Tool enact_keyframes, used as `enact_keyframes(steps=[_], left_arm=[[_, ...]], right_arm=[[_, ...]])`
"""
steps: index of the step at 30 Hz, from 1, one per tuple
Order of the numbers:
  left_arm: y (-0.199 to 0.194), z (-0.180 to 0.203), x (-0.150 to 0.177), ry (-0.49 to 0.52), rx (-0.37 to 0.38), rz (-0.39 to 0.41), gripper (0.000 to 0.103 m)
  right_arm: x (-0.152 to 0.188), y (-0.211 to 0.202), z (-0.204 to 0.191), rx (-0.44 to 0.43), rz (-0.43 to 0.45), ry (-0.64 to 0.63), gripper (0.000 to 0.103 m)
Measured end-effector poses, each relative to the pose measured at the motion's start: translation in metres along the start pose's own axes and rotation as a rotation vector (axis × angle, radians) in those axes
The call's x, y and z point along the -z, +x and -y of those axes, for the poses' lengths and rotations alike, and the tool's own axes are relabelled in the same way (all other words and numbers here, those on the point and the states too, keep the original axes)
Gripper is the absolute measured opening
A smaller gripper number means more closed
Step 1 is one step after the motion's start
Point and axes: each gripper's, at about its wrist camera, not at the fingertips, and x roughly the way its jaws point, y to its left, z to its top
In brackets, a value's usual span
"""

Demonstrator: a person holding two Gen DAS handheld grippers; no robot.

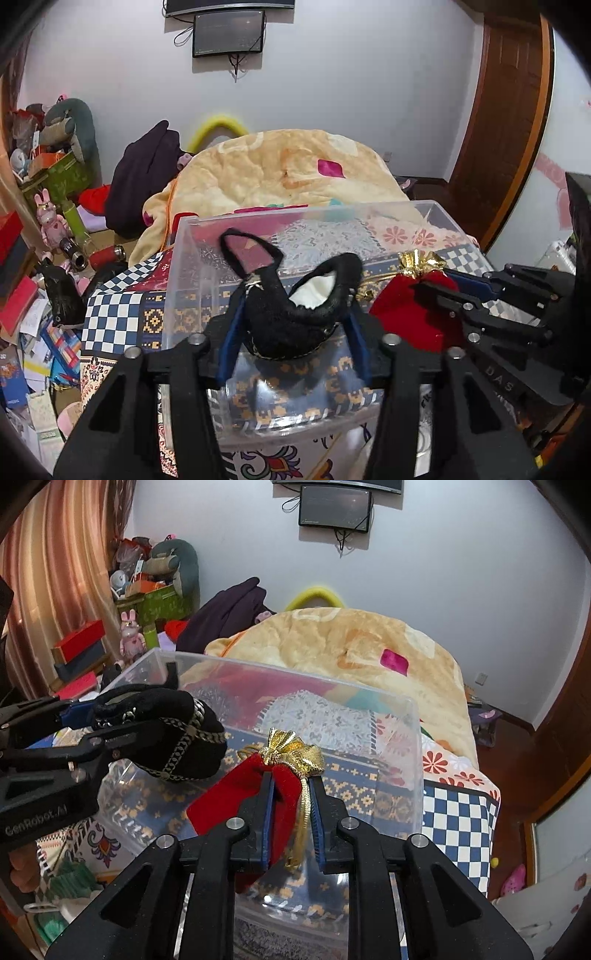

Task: Organize soft objects
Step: 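Lower red pouch into clear box with right tool while left drops black bag, then grasp bagged grey glove with right tool while left tool grasps white pouch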

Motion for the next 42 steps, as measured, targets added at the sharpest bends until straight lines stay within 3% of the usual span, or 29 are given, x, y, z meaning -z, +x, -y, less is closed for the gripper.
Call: enact_keyframes(steps=[3,7,11,17,25,42], left_arm=[[-0.005,0.000,0.004,-0.005,0.003,0.000,0.056],[-0.012,-0.002,0.005,-0.033,0.032,0.003,0.060],[-0.028,-0.001,0.007,-0.031,0.031,0.038,0.065],[-0.062,0.000,0.012,-0.024,0.057,0.108,0.076],[-0.089,0.006,0.029,0.016,0.080,0.133,0.079],[-0.070,0.024,0.097,0.093,0.129,0.004,0.080]], right_arm=[[-0.001,-0.002,0.000,-0.005,-0.005,0.000,0.030],[0.001,-0.016,0.002,0.003,0.037,0.016,0.056],[0.002,-0.036,0.004,0.007,0.093,0.026,0.064],[0.004,-0.060,0.005,-0.001,0.156,0.026,0.065],[0.022,-0.075,0.003,-0.005,0.186,0.009,0.073],[0.075,-0.040,0.008,-0.021,0.030,0.013,0.073]])
